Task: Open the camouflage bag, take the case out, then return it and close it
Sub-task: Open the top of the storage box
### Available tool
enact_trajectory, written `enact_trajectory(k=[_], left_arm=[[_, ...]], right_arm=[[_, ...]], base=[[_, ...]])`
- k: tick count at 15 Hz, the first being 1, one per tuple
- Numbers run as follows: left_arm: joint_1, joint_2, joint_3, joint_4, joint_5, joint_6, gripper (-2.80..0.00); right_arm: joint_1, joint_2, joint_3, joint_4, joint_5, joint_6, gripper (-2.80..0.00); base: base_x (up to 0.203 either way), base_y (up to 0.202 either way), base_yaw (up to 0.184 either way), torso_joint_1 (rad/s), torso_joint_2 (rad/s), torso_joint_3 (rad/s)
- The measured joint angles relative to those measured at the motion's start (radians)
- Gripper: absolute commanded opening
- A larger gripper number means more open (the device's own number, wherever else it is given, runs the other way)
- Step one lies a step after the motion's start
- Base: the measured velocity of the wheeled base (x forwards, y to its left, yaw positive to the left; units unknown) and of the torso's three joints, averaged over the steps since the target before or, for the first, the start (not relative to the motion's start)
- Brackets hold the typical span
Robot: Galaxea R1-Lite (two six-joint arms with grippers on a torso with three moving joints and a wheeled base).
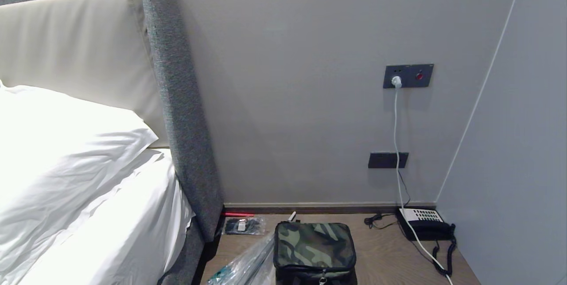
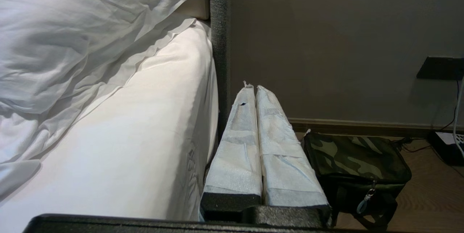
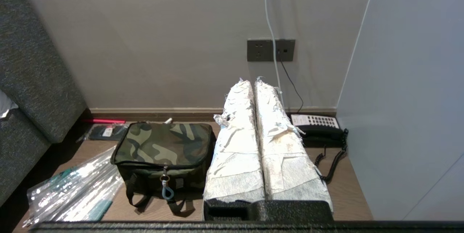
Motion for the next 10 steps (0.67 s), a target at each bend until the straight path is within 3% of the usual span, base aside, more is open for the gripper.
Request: enact_trajectory(k=[10], left_arm=[[0.000,0.000,0.000,0.000,0.000,0.000,-2.80]], right_arm=[[0.000,0.000,0.000,0.000,0.000,-0.002,-2.80]], base=[[0.000,0.000,0.000,0.000,0.00,0.000]])
